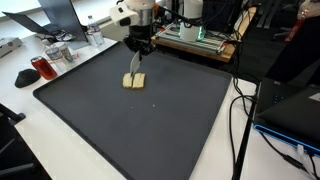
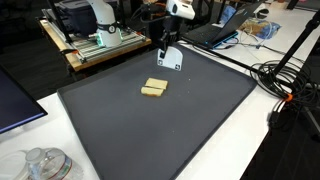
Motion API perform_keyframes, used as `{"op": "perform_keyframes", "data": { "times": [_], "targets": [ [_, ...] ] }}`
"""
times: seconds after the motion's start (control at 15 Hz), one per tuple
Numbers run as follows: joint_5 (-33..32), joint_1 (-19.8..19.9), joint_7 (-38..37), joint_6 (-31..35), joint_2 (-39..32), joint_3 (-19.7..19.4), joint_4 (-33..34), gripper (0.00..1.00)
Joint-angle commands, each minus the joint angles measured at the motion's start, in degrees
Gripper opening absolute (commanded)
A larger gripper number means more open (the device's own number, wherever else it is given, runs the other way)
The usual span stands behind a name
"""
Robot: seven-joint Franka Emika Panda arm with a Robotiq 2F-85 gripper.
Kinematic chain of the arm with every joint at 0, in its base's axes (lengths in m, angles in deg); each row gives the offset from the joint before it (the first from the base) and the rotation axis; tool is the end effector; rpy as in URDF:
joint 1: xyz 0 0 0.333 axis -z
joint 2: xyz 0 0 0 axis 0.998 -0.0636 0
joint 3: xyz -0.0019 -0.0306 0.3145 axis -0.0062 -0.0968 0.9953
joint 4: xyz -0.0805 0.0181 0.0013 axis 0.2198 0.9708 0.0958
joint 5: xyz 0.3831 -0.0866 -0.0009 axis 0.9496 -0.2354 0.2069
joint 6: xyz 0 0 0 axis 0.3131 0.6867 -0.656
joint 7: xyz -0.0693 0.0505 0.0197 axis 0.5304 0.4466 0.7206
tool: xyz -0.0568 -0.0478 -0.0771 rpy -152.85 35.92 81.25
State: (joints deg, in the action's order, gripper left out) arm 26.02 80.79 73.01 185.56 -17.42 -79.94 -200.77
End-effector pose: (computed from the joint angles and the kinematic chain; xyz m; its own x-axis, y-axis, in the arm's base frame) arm 0.5476 0.0521 0.2941 0.9504 0.2820 -0.1308 0.3076 -0.9139 0.2649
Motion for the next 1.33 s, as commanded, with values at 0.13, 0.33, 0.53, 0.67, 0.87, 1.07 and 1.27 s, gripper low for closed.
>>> {"op": "perform_keyframes", "data": {
  "times": [0.13, 0.33, 0.53, 0.67, 0.87, 1.07, 1.27],
  "targets": [
    [-1.52, -2.59, -11.97, 2.09, -1.23, 0.53, 1.28, 0.01],
    [-2.82, -4.11, -18.69, 3.3, -2.79, 0.13, 2.35, 0.01],
    [-3.45, -5.66, -23.56, 3.34, -5.28, 0.0, 4.01, 0.01],
    [-4.48, -6.95, -27.22, 2.69, -7.22, -0.48, 5.47, 0.01],
    [-6.94, -9.37, -33.03, 0.71, -10.34, -1.75, 8.1, 0.01],
    [-9.73, -11.84, -37.14, -3.99, -13.35, -2.46, 11.22, 0.01],
    [-9.94, -13.43, -38.94, -8.47, -16.5, -2.11, 14.32, 0.01]
  ]
}}
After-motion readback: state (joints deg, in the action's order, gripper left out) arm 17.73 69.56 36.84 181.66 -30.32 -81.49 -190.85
